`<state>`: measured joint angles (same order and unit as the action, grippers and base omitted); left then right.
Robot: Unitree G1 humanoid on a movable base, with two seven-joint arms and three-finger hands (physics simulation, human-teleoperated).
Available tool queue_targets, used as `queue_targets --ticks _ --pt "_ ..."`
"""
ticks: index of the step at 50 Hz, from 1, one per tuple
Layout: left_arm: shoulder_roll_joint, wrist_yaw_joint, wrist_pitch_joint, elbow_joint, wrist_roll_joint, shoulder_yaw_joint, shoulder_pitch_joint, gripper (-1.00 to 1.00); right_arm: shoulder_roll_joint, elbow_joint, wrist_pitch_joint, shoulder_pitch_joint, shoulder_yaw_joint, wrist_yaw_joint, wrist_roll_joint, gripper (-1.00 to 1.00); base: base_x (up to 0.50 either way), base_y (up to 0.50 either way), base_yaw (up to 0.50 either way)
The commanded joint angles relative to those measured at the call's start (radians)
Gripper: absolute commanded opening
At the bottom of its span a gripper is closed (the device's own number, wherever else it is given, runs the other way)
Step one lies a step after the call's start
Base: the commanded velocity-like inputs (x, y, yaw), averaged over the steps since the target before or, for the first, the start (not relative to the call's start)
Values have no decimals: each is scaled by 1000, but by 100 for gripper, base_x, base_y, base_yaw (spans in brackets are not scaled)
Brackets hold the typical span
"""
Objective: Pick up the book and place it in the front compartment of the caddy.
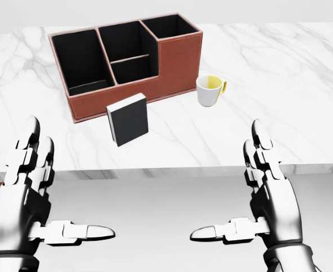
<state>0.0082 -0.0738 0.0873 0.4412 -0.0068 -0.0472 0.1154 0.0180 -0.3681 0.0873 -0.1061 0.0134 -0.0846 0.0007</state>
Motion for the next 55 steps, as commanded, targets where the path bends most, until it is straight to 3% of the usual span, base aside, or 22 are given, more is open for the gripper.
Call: queue_targets --ticks 1,32,40,49,55 --pt "3 -5 0 32 -3 -2 7 100 -5 -18 0 -9 -8 -12 -2 100 0 50 0" --pt "2 -3 0 24 4 10 8 100 -8 -4 0 -24 -25 -8 -15 100 0 48 0" --pt "3 -4 0 36 4 8 11 100 -12 29 0 -10 -36 33 -72 100 0 10 0" --pt "2 -4 0 38 3 6 10 100 -6 -45 0 -48 -44 -4 -44 100 2 0 0" --pt "2 -2 0 36 5 11 9 100 -6 -69 0 -56 -44 -15 -38 100 50 0 0"
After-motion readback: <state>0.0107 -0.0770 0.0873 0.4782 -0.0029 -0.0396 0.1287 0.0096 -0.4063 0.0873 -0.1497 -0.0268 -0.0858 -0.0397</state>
